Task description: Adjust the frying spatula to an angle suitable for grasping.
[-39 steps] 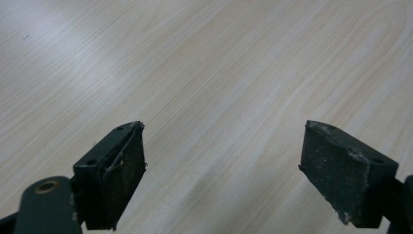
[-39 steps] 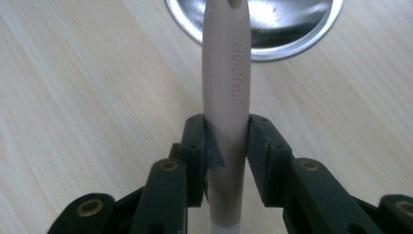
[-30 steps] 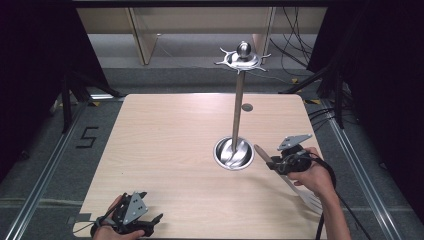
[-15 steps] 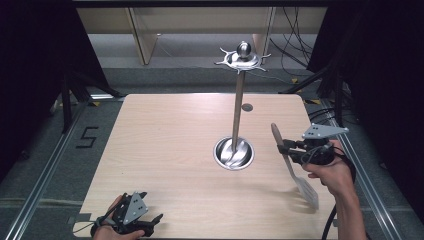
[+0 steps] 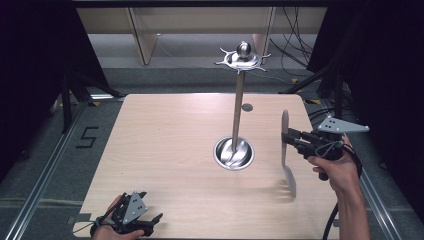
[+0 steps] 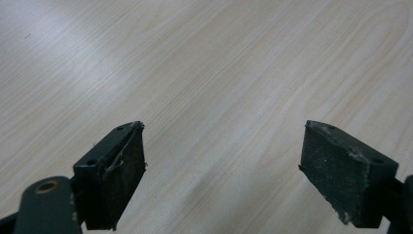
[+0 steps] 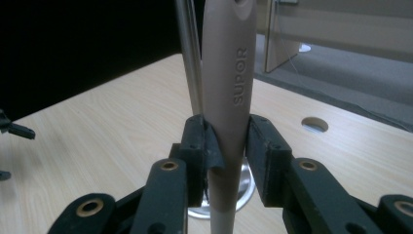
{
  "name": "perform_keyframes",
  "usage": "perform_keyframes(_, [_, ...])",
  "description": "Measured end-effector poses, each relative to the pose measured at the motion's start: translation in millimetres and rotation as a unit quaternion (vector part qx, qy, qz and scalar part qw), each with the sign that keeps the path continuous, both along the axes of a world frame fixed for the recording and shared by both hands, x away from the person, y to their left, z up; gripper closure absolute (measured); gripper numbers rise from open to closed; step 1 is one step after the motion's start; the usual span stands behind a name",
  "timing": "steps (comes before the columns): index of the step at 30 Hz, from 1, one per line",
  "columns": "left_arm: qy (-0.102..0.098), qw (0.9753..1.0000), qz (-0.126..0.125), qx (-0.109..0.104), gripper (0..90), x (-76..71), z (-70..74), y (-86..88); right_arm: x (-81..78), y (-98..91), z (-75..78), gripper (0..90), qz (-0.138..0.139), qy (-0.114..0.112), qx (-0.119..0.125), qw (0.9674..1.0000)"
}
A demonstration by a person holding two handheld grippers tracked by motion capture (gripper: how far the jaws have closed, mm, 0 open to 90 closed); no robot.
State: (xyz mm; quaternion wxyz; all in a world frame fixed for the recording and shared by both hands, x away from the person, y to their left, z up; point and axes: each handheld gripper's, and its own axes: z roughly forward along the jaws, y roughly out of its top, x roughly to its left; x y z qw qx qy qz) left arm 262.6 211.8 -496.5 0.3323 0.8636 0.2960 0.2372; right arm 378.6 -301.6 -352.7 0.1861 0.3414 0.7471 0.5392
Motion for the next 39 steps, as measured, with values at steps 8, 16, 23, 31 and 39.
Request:
perform_keyframes(8, [0.001, 1.0000, 0.002, -0.008, 15.9, -0.1, -0.5, -0.4, 0.8, 5.3, 8.0, 70.7, 0.016, -0.022, 0.017, 0.9995])
perform_keyframes(16, [0.001, 0.9999, 0.005, -0.010, 15.9, -0.1, -0.6, 0.0, 6.3, 20.3, 15.4, 70.7, 0.024, -0.024, 0.039, 0.9987])
perform_keyframes(23, [0.005, 1.0000, -0.002, 0.002, 15.9, -0.2, 0.8, 1.4, 13.9, 33.7, 29.3, 70.8, 0.016, -0.048, 0.034, 0.9981])
perform_keyframes(31, [0.004, 1.0000, -0.003, 0.004, 15.9, -0.2, 0.8, 1.5, 19.8, 47.5, 49.1, 70.8, 0.010, -0.055, 0.036, 0.9978])
perform_keyframes(39, [0.004, 1.0000, -0.002, 0.001, 15.9, -0.2, 0.6, 1.4, 24.1, 59.1, 66.9, 70.8, 0.013, -0.068, 0.028, 0.9972])
